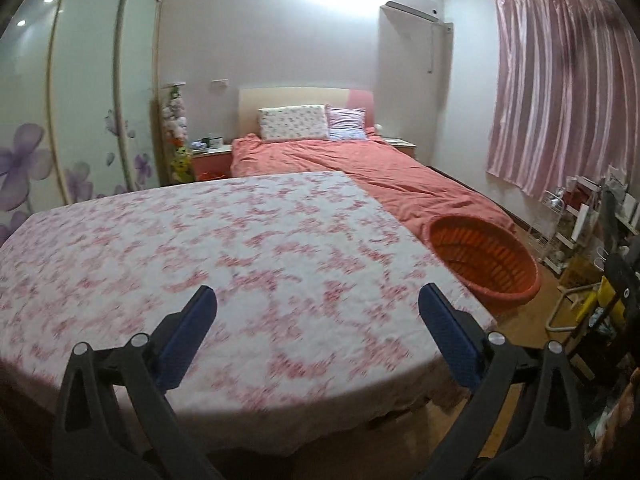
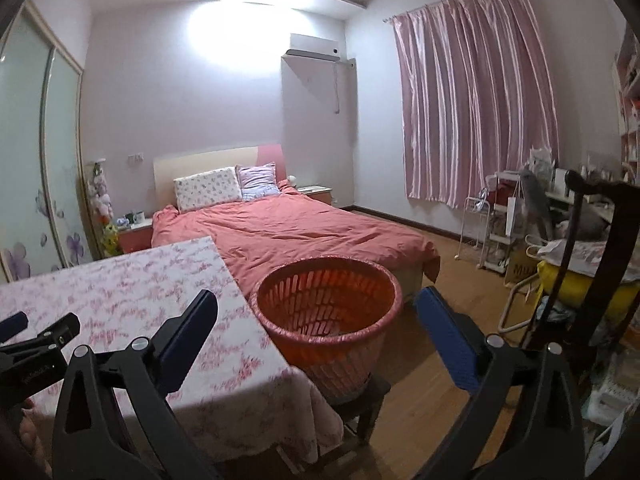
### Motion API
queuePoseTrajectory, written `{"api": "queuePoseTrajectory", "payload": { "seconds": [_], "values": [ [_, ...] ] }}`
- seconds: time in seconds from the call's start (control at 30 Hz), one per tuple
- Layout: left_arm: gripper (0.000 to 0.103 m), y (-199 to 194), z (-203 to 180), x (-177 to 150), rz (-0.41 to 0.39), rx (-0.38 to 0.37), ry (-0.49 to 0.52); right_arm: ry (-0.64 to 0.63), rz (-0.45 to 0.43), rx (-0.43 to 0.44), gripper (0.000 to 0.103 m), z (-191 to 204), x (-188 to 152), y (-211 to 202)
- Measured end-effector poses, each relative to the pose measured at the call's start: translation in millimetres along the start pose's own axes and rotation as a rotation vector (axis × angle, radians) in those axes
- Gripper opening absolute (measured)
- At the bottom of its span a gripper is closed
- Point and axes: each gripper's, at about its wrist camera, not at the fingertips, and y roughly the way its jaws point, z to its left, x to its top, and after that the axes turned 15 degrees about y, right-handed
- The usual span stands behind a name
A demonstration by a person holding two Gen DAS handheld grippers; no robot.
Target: Collect trash
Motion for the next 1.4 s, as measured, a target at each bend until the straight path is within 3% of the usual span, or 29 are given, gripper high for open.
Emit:
{"api": "queuePoseTrajectory", "payload": {
  "seconds": [0.27,0.67,1.4],
  "values": [
    [0.099,-15.3,7.3,-25.6,0.034,0.098,-0.011,-0.04,0.018,-0.033,0.099,10.1,-19.1,-10.1],
    [0.099,-15.7,11.9,-37.4,0.067,0.169,-0.023,-0.06,0.031,-0.087,0.099,21.1,-37.4,-13.8],
    [0.099,-7.5,7.5,-30.3,0.082,0.171,-0.046,-0.051,0.022,-0.129,0.099,25.3,-35.0,-6.5]
  ]
}}
